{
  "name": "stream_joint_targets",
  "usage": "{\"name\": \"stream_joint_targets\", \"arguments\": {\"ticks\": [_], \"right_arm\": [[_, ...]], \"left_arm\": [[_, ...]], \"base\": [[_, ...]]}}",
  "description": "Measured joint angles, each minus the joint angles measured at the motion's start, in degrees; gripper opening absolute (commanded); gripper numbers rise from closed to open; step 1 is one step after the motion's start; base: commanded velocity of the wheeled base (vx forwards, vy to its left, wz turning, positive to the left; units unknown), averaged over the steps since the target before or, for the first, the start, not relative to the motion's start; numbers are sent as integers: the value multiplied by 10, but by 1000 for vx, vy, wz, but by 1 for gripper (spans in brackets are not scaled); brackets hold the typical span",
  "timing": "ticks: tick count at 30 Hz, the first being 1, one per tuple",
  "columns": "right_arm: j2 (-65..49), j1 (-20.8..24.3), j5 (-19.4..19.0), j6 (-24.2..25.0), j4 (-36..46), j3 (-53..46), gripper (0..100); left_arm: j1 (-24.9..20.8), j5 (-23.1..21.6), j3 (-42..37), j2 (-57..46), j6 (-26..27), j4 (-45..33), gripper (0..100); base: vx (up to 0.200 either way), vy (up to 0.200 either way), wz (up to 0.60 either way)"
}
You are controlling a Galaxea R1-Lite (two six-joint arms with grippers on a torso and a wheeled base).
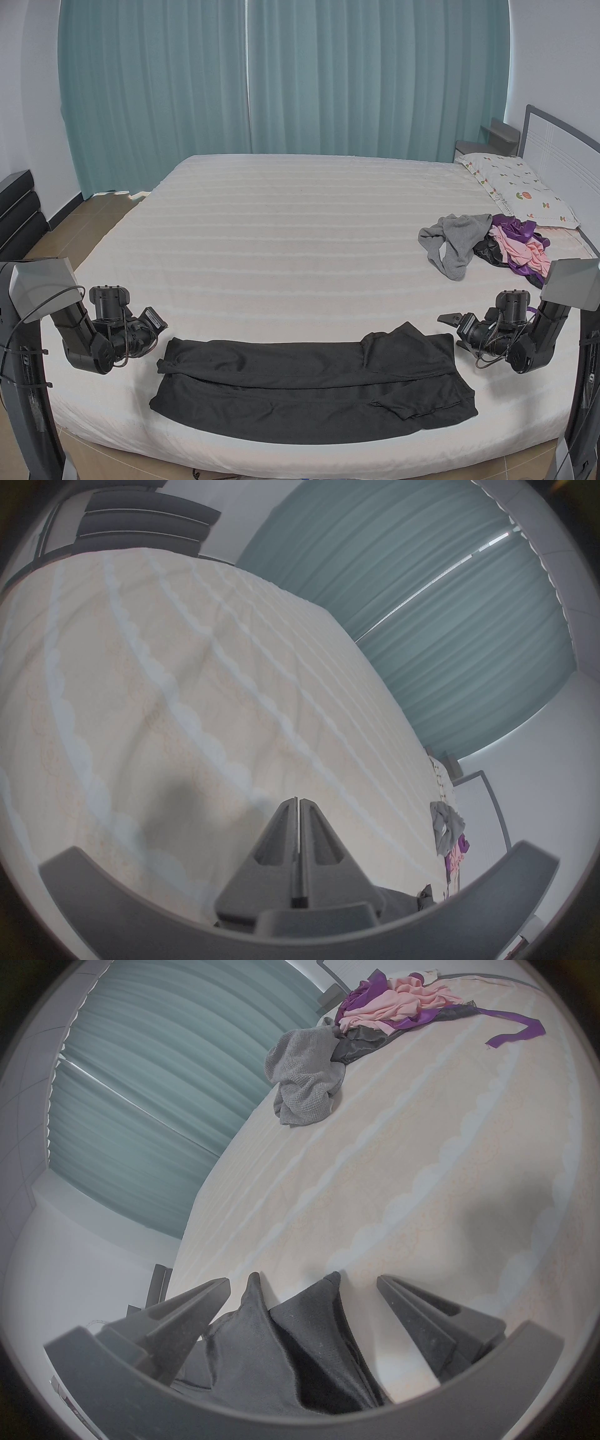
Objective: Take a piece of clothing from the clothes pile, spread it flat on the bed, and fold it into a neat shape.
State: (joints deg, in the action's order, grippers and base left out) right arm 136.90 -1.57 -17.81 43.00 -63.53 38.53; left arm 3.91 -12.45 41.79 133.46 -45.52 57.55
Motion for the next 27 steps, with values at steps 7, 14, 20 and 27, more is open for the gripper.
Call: {"name": "stream_joint_targets", "arguments": {"ticks": [7,14,20,27], "right_arm": [[2,1,1,0,-4,-2,100],[3,4,3,0,-5,-6,100],[3,6,3,0,-5,-7,100],[3,6,3,0,-5,-8,100]], "left_arm": [[5,-4,-3,-8,-3,21,0],[-2,-15,-7,-9,10,21,100],[-9,-58,-7,-8,41,20,100],[-12,-57,-8,7,103,21,100]], "base": [[0,0,0],[0,0,0],[0,0,0],[0,0,0]]}}
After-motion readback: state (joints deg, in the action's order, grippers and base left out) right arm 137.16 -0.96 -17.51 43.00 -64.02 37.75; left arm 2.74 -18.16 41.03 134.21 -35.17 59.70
